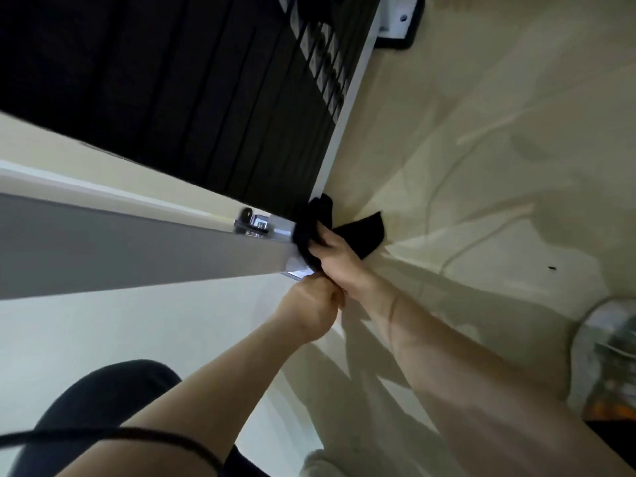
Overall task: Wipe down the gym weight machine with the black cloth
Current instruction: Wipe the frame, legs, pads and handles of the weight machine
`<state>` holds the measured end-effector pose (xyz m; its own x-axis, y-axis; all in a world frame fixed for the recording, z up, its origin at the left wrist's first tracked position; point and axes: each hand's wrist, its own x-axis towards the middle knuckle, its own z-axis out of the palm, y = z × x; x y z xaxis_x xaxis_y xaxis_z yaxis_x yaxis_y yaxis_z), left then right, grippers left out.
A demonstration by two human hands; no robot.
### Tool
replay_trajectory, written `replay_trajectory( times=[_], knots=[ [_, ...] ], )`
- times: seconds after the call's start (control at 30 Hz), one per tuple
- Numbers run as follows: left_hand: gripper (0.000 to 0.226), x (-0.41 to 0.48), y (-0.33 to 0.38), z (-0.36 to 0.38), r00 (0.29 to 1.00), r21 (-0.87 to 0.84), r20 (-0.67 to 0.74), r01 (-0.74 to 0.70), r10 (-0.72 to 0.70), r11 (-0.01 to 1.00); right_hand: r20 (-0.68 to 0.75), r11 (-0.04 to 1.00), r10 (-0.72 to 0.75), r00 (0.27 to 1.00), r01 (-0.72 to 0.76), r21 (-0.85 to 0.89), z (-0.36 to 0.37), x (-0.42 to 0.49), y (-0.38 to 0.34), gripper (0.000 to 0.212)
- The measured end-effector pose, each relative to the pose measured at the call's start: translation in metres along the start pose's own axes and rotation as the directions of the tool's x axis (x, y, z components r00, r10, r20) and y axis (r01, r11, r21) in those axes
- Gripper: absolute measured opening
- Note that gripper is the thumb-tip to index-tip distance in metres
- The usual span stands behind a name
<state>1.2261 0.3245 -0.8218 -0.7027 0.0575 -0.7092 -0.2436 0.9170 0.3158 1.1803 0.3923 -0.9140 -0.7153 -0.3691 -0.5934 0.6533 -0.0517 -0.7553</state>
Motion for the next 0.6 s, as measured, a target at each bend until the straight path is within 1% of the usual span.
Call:
replay_trajectory(
  times=[0.07, 0.1, 0.17, 0.23, 0.3, 0.4, 0.47, 0.53, 0.6],
  knots=[
    [0.033, -0.003, 0.002, 0.003, 0.999, 0.004, -0.02, -0.028, 0.028, 1.0, 0.022, 0.999, -0.043, 0.999, 0.043, -0.012, -0.001, 0.001, -0.017, 0.059],
    [0.032, 0.001, 0.005, 0.003, 0.999, -0.005, -0.046, -0.027, 0.027, 1.0, 0.006, 0.997, -0.079, 0.997, 0.079, 0.001, -0.001, 0.004, -0.029, 0.061],
    [0.028, 0.015, 0.012, -0.001, 0.991, -0.009, -0.132, -0.007, 0.006, 1.0, -0.016, 0.986, -0.163, 0.986, 0.164, 0.036, -0.006, 0.018, -0.055, 0.067],
    [0.023, 0.028, 0.02, -0.009, 0.972, -0.016, -0.234, -0.029, 0.024, 0.999, -0.034, 0.968, -0.249, 0.968, 0.25, 0.03, -0.015, 0.037, -0.075, 0.077],
    [0.022, 0.037, 0.031, -0.018, 0.951, -0.076, -0.309, -0.056, 0.03, 0.996, -0.032, 0.963, -0.266, 0.964, 0.267, 0.042, -0.03, 0.058, -0.088, 0.082],
    [0.023, 0.051, 0.047, -0.03, 0.944, -0.23, -0.326, -0.028, -0.05, 0.973, -0.07, 0.956, -0.292, 0.954, 0.293, 0.001, -0.053, 0.075, -0.099, 0.074],
    [0.019, 0.064, 0.054, -0.034, 0.939, -0.27, -0.339, -0.034, -0.062, 0.962, -0.078, 0.941, -0.336, 0.939, 0.332, -0.059, -0.065, 0.076, -0.115, 0.071],
    [0.014, 0.079, 0.059, -0.036, 0.916, -0.284, -0.397, -0.073, -0.048, 0.956, -0.065, 0.931, -0.355, 0.933, 0.347, -0.11, -0.08, 0.086, -0.127, 0.069],
    [0.018, 0.096, 0.067, -0.041, 0.899, -0.343, -0.429, -0.075, -0.085, 0.937, -0.135, 0.933, -0.345, 0.929, 0.323, -0.16, -0.096, 0.102, -0.138, 0.058]
  ],
)
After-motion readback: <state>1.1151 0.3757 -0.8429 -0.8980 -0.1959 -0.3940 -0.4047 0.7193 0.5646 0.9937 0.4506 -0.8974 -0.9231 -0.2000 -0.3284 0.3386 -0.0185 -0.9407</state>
